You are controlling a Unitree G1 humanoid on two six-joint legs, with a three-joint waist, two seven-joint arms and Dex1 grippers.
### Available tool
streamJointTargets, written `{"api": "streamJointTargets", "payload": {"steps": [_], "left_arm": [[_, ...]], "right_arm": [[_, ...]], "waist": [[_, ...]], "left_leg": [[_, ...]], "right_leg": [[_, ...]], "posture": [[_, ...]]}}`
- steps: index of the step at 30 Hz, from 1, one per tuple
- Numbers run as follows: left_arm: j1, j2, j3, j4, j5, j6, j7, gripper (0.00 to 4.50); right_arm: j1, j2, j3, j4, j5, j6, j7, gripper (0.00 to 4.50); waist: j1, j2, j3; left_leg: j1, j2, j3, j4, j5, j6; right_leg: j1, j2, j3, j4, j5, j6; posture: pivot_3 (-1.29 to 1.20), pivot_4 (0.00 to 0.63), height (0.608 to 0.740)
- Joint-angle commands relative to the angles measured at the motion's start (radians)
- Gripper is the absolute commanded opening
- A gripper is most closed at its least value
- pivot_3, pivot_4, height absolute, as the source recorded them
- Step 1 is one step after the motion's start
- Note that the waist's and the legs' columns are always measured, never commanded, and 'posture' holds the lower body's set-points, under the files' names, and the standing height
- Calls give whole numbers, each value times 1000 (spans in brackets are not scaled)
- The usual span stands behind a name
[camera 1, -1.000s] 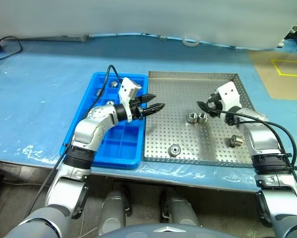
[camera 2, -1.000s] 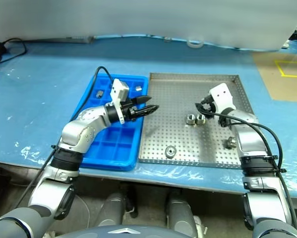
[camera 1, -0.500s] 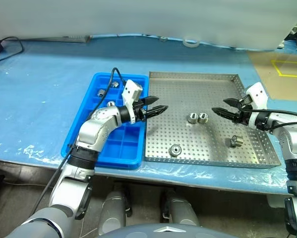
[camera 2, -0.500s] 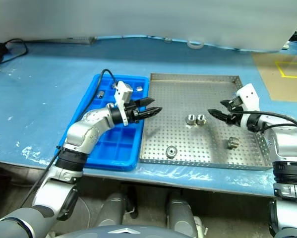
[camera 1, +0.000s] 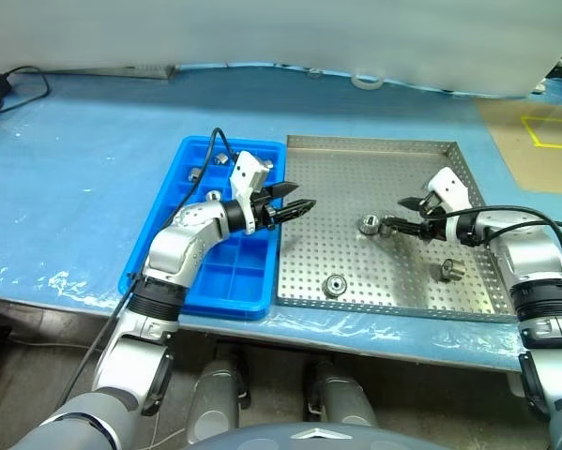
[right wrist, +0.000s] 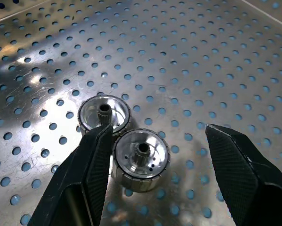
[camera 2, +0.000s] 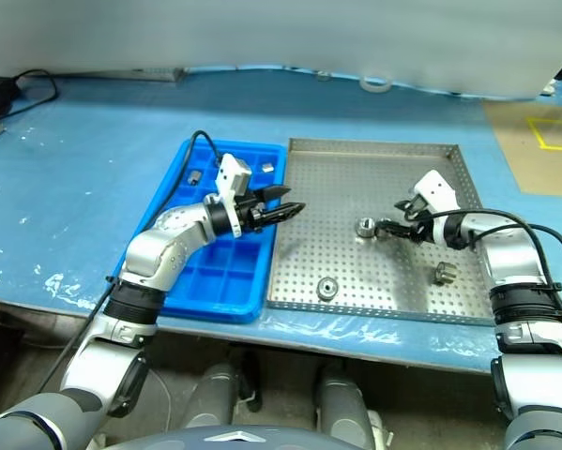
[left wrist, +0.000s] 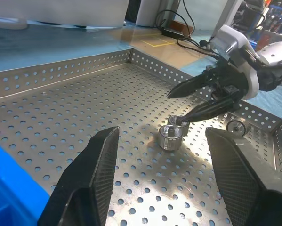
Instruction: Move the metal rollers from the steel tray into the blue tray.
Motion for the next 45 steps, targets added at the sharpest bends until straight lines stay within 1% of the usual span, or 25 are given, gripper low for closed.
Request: {"api": "streamJointTargets", "payload": {"steps": [1,4,14,21,26,33,37,41,45], "left_arm": [[3,-2,7,-33,2,-21,6,3088],[6,-2,10,-29,5,-25,7,3088],[6,-9,9,-12,15,-41,14,3088],[15,-10,7,-23,19,-41,21,3088],[26,-12,1,-41,19,-35,27,3088],[33,-14,-3,-59,15,-19,34,3088],[33,-15,-5,-63,13,-8,36,3088],[31,-15,-5,-64,16,0,39,3088],[29,-16,-3,-66,15,7,41,3088]], "right_arm": [[-18,-4,4,14,-9,-32,29,3294],[-28,4,-10,40,3,-26,38,3294],[-22,33,32,60,-35,-45,48,3294],[-13,31,47,59,-56,-54,50,3294],[-29,30,-6,39,-2,-25,57,3294],[-43,-17,-78,-6,69,70,94,3294],[-19,-54,-79,-1,62,73,114,3294],[41,-79,-68,-58,72,94,153,3294],[77,-70,-66,-109,73,101,153,3294]], "waist": [[-1,0,0],[0,0,0],[0,0,0],[1,0,0],[1,0,0],[5,0,0],[8,0,0],[13,0,0],[18,0,0]], "left_leg": [[0,0,0,1,0,1],[0,0,0,1,0,1],[0,0,0,1,0,1],[1,0,0,1,-1,0],[1,0,0,1,-2,-2],[-1,0,0,0,-1,1],[-1,0,0,0,-1,1],[-1,0,0,0,-1,0],[-1,0,0,-1,-1,0]], "right_leg": [[0,0,0,0,0,0],[0,0,0,1,0,0],[0,0,0,1,0,0],[1,0,0,0,0,0],[2,0,0,0,0,0],[0,0,0,-1,0,0],[-1,0,0,-1,0,0],[-1,0,0,-2,0,0],[-1,0,0,-3,0,0]], "posture": [[-180,150,740],[-176,150,740],[-174,150,740],[-170,150,740],[-166,150,740],[-165,150,740],[-167,150,740],[-164,150,740],[-164,150,740]]}}
